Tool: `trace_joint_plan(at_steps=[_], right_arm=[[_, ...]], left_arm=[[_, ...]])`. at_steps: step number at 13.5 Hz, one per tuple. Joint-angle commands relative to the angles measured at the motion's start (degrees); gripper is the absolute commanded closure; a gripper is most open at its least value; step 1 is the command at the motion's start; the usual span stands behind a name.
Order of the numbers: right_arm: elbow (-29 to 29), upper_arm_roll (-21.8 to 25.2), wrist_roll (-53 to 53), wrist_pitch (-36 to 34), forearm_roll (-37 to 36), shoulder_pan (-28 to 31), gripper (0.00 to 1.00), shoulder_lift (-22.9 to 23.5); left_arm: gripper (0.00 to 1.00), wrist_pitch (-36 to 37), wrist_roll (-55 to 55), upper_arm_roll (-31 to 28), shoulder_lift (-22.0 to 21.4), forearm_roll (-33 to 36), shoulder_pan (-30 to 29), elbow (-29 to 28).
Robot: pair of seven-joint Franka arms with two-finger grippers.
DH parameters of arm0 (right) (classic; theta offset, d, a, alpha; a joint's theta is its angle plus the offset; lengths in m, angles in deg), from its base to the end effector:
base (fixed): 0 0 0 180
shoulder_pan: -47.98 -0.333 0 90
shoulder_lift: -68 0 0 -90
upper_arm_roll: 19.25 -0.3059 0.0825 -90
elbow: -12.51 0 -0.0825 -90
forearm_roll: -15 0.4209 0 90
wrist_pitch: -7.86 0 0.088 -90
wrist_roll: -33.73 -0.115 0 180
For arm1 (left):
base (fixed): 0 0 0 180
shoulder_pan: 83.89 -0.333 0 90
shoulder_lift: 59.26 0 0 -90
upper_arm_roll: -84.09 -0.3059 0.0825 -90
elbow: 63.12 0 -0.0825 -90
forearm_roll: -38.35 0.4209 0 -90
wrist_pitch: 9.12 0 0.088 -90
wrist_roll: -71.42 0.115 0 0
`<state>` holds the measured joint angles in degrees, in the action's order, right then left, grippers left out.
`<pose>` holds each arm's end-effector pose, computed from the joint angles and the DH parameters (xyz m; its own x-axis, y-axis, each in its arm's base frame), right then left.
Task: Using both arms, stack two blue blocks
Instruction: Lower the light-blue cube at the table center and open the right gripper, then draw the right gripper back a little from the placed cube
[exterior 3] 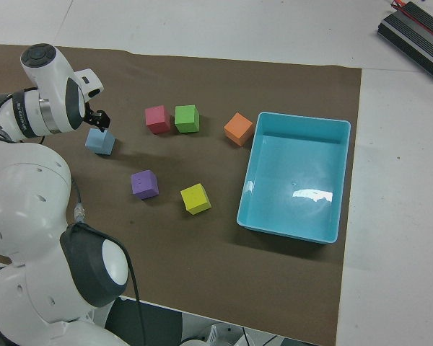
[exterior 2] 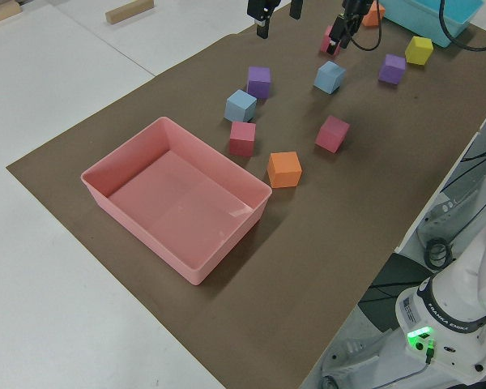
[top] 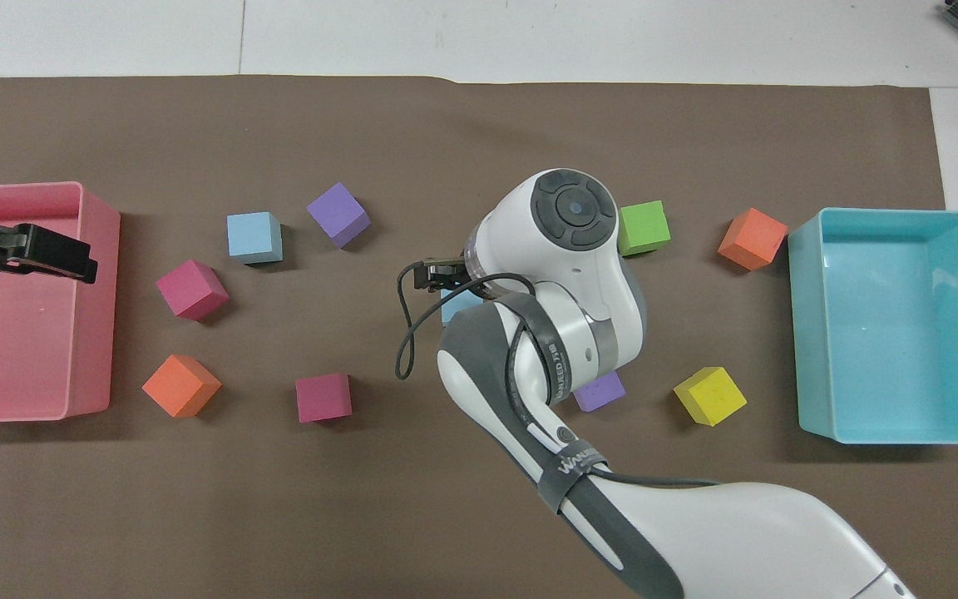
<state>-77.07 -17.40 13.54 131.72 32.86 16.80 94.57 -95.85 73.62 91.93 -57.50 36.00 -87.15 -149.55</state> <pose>0.6266 0.3717 0.3580 0.9999 0.0046 0.0155 0.0089 -0.9587 -0.2844 0.5927 -0.0512 0.6151 0.9925 -0.1204 -0.0234 -0.1192 -0.9918 0.0461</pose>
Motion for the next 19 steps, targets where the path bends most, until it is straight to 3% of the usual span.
trace_joint_plan(at_steps=[1, 6, 10, 12, 17, 19], right_arm=[[-3.0, -1.4, 12.5, 1.5, 13.5, 5.2, 0.00, -1.6], [-7.0, -1.4, 25.5, 2.1, 25.5, 11.0, 0.01, -2.8], [-11.4, -1.4, 33.5, 3.2, 33.9, 12.7, 0.70, -4.2], [-15.3, -1.4, 36.3, 7.8, 39.0, 12.5, 0.98, -4.9], [-24.4, -1.4, 49.7, 11.2, 52.0, 12.6, 1.00, -7.7], [-24.8, -1.4, 51.4, 11.7, 56.9, 12.1, 1.00, -7.1]], left_arm=[[0.00, 1.1, -0.2, 0.4, 0.4, -0.7, -0.7, 1.1], [0.00, 1.1, -0.2, 0.4, 0.4, -0.7, -0.7, 1.1], [0.00, 1.1, -0.2, 0.4, 0.4, -0.7, -0.7, 1.1], [0.00, 1.1, -0.2, 0.4, 0.4, -0.7, -0.7, 1.1], [0.00, 1.1, -0.2, 0.4, 0.4, -0.7, -0.7, 1.1], [0.00, 1.1, -0.2, 0.4, 0.4, -0.7, -0.7, 1.1]])
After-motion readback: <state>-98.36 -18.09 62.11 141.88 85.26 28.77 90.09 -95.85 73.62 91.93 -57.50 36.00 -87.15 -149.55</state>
